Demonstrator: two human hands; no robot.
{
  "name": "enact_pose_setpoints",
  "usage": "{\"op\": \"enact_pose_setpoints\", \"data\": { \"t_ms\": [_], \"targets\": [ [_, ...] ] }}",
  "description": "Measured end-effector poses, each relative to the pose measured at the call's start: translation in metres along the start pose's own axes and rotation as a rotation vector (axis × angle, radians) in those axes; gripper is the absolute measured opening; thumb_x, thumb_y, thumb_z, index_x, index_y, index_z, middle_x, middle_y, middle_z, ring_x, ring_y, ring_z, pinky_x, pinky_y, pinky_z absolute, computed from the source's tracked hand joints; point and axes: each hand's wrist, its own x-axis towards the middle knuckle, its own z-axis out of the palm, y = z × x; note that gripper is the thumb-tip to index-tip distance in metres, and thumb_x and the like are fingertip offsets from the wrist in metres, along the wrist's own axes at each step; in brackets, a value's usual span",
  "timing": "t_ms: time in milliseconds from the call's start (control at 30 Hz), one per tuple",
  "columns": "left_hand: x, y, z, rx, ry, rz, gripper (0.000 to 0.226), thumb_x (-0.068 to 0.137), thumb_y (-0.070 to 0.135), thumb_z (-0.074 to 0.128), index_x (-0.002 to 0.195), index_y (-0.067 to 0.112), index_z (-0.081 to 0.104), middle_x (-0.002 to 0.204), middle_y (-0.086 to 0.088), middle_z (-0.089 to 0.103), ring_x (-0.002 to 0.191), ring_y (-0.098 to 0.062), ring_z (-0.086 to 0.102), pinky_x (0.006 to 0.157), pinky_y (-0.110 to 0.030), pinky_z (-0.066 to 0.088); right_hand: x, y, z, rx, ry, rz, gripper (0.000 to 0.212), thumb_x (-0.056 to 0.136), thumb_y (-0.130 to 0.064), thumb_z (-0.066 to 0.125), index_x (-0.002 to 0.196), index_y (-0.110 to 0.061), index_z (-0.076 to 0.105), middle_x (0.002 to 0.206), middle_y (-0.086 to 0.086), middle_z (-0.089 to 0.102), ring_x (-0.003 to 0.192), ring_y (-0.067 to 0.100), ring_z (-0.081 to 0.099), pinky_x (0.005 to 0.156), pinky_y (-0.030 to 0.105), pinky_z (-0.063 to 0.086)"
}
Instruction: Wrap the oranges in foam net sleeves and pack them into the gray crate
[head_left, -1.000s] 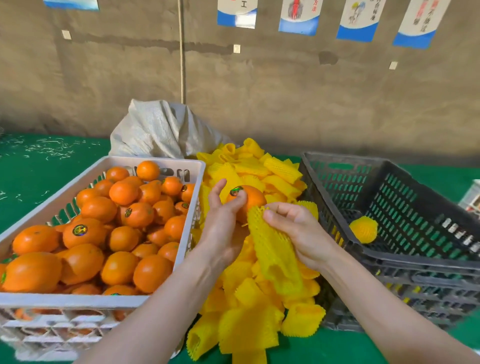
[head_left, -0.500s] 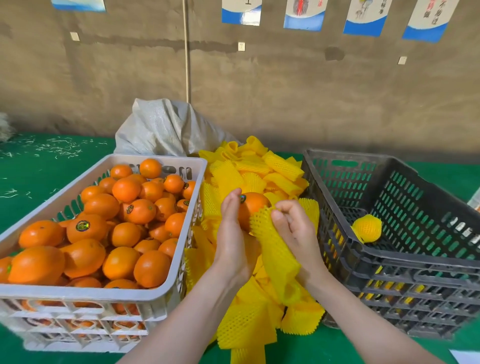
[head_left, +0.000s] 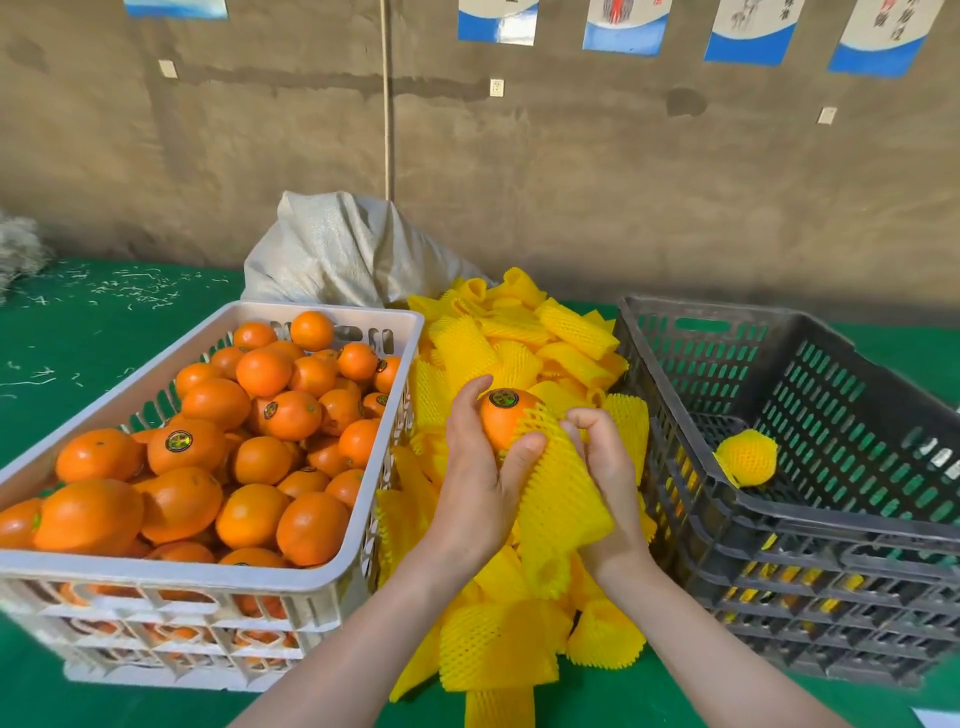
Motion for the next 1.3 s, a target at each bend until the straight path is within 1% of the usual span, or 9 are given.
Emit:
{"op": "enact_pose_setpoints", "data": {
  "t_ms": [133,333,433,533,667,867,1067,1200,1300],
  "targets": [
    [0.000,0.003,0.000,-0.165,0.017,-0.068,0.042,0.088,0.046,0.033,0.118,0.017,0.038,0.094,0.007,0.051,0.079,0.016,0.051,0.070,-0.004,0.039,0.005,0.003,-0.003,-0.311,0.120,-0.137,0.026,0.094,-0.033,0.048,0.109,-0.013,0.056,0.088,-0.005,0.060,0.080,0.012,0.056,0.076,0.031,0.048],
    [0.006,0.005,-0.001,-0.552,-0.033,-0.496,0.040,0.100,0.044,0.029,0.112,0.018,0.058,0.110,-0.001,0.064,0.102,-0.014,0.062,0.093,-0.029,0.050,-0.002,0.013,0.002,-0.483,0.137,-0.396,0.032,0.094,-0.037,0.044,0.098,-0.007,0.054,0.066,-0.014,0.047,0.059,0.003,0.045,0.059,0.024,0.039],
    [0.012,0.006,0.000,-0.869,-0.050,-0.780,0.035,0.098,0.044,0.031,0.086,0.017,0.052,0.080,-0.003,0.058,0.082,-0.019,0.056,0.091,-0.036,0.043,-0.005,0.005,0.005,-0.441,0.185,-0.595,0.041,0.095,-0.042,0.039,0.089,-0.004,0.055,0.064,-0.023,0.035,0.050,-0.003,0.036,0.049,0.014,0.024],
    [0.010,-0.004,0.004,-0.767,-0.015,-0.735,0.034,0.097,0.049,0.036,0.086,0.022,0.054,0.080,0.001,0.056,0.091,-0.021,0.054,0.096,-0.042,0.045,0.005,-0.003,-0.001,-0.336,0.275,-0.643,0.017,0.096,-0.030,0.045,0.089,-0.015,0.049,0.069,-0.019,0.042,0.058,-0.006,0.041,0.052,0.011,0.029],
    [0.007,0.001,0.004,-0.796,-0.015,-0.700,0.044,0.093,0.051,0.038,0.092,0.016,0.065,0.067,-0.002,0.072,0.060,-0.013,0.070,0.048,-0.023,0.053,0.019,-0.012,-0.007,-0.145,0.207,-0.404,0.013,0.095,-0.022,0.052,0.082,-0.021,0.053,0.071,-0.011,0.054,0.065,0.000,0.050,0.057,0.023,0.042],
    [0.015,0.017,-0.002,-0.900,-0.214,-0.667,0.093,0.058,0.074,0.045,0.126,0.013,0.056,0.117,-0.010,0.068,0.106,-0.024,0.066,0.084,-0.038,0.057,0.020,0.000,-0.010,-0.025,0.201,-0.229,0.020,0.096,-0.012,0.047,0.078,-0.016,0.055,0.071,-0.018,0.060,0.068,-0.007,0.052,0.062,0.011,0.042],
    [0.016,0.019,0.002,-0.745,-0.087,-0.580,0.058,0.080,0.056,0.048,0.111,0.010,0.064,0.099,-0.006,0.074,0.088,-0.018,0.072,0.063,-0.030,0.058,0.020,-0.001,-0.008,0.025,0.252,-0.101,0.026,0.100,-0.012,0.042,0.077,-0.019,0.052,0.071,-0.014,0.053,0.067,-0.001,0.050,0.064,0.027,0.045],
    [0.015,0.022,0.006,-0.417,0.162,-0.362,0.040,0.098,0.039,0.042,0.080,0.004,0.050,0.072,-0.014,0.051,0.066,-0.028,0.047,0.062,-0.038,0.040,0.018,-0.001,-0.001,0.299,0.192,0.199,0.031,0.099,-0.035,0.036,0.118,-0.020,0.056,0.118,0.002,0.061,0.111,0.018,0.058,0.097,0.042,0.047],
    [0.016,0.020,0.005,-0.227,0.206,-0.220,0.039,0.100,0.029,0.041,0.067,0.010,0.038,0.062,-0.009,0.031,0.061,-0.020,0.031,0.059,-0.038,0.028,0.017,0.003,-0.002,0.444,0.135,0.321,0.036,0.096,-0.045,0.034,0.097,-0.023,0.062,0.088,-0.004,0.072,0.079,0.007,0.068,0.070,0.027,0.056]
  ]
}}
